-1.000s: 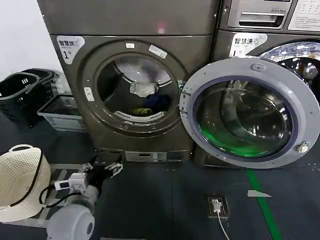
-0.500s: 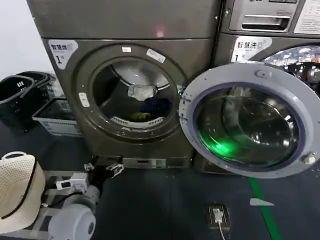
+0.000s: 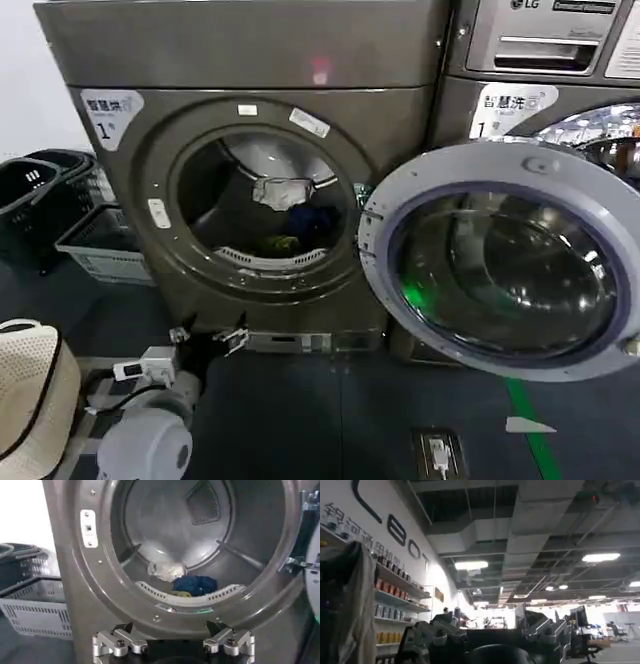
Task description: Grasp the clothes from the dryer.
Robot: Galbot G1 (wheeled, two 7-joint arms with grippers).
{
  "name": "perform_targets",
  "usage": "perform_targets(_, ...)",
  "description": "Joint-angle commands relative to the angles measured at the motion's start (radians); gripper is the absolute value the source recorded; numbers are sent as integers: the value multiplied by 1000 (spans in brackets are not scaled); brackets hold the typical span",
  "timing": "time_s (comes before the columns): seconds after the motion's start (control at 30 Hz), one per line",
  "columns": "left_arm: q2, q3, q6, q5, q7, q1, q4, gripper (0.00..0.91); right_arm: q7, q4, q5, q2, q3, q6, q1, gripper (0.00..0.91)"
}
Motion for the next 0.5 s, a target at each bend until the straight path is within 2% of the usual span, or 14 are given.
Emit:
perform_targets(0.03, 0, 5, 49, 13, 5, 2, 6, 907, 1, -2, 0, 0, 2, 1, 0, 907)
perform_targets(0.5, -3, 3, 49, -5, 4, 1, 2, 907, 2, -4, -2, 3, 7, 2, -4, 907)
